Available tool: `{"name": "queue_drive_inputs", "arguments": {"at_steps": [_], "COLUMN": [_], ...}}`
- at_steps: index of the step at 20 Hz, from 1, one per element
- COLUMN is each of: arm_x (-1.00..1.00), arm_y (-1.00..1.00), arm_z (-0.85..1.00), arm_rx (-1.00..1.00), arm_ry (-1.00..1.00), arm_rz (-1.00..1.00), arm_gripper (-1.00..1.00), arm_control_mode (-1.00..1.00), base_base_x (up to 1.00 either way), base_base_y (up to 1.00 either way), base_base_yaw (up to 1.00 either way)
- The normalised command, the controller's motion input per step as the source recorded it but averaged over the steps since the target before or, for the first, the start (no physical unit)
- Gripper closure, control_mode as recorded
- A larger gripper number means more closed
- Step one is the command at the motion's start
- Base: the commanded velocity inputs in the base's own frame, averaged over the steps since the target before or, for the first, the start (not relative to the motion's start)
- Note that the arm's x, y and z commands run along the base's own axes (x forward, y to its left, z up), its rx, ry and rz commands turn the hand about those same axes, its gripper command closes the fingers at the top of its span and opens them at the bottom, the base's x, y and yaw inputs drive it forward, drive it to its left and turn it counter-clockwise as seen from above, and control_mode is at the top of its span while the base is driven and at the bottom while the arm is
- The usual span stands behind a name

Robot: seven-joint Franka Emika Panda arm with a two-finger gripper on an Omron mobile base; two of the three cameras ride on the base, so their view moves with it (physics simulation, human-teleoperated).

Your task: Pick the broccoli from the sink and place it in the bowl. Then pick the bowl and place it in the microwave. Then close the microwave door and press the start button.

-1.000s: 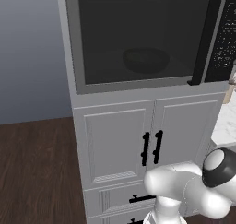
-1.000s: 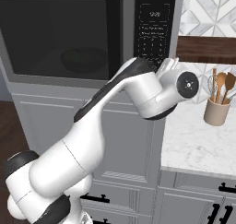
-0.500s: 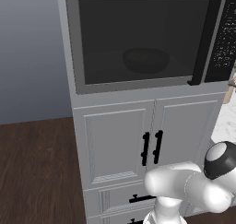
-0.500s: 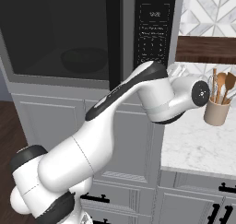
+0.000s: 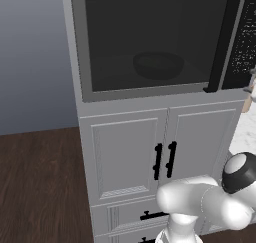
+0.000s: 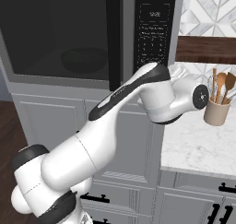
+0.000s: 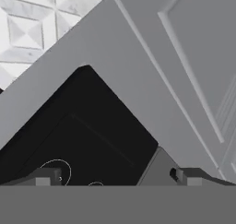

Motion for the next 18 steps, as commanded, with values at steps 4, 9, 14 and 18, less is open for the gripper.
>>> {"name": "queue_drive_inputs", "arguments": {"at_steps": [4,9,14,18], "arm_x": [0.07,0.11,0.42,0.42], "arm_y": [0.2,0.19,0.02,-0.02], "arm_z": [0.0,0.0,0.0,-0.04], "arm_rx": [0.08,0.08,0.07,0.06], "arm_ry": [0.0,0.0,0.0,0.0], "arm_rz": [0.0,0.0,0.0,0.0], "arm_gripper": [-1.0,-1.0,-1.0,-1.0], "arm_control_mode": [-1.0,-1.0,-1.0,-1.0], "base_base_x": [0.0,0.0,0.0,0.0], "base_base_y": [0.0,0.0,0.0,0.0], "base_base_yaw": [0.0,0.0,0.0,0.0]}}
